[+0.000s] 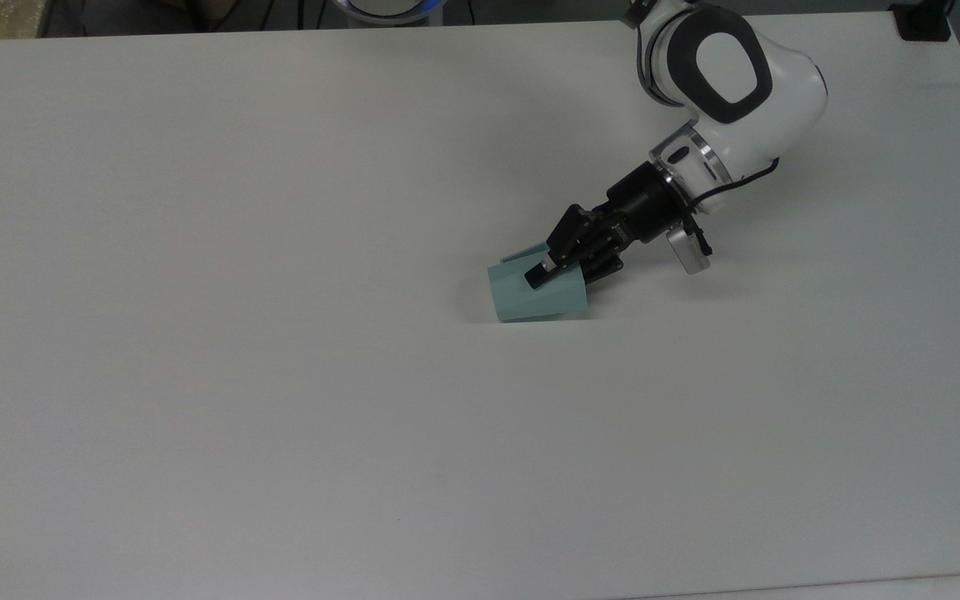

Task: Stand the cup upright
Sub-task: 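Close the gripper on the cup and lift it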

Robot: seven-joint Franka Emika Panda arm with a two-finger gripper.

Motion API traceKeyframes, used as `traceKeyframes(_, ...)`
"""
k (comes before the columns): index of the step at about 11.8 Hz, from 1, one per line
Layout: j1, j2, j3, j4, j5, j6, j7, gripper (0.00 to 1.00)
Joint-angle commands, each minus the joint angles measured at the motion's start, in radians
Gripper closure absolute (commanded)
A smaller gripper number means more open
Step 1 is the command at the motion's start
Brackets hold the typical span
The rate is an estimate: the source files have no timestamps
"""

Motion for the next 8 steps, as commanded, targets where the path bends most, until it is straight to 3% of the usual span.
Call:
traceKeyframes(1, -0.060, -0.173, 0.022, -0.091, 0.127, 0.033, 0.024, 1.00)
traceKeyframes(5, -0.135, -0.305, 0.023, -0.137, 0.276, 0.040, 0.009, 1.00)
traceKeyframes(8, -0.255, -0.522, 0.023, -0.294, 0.473, 0.148, -0.076, 1.00)
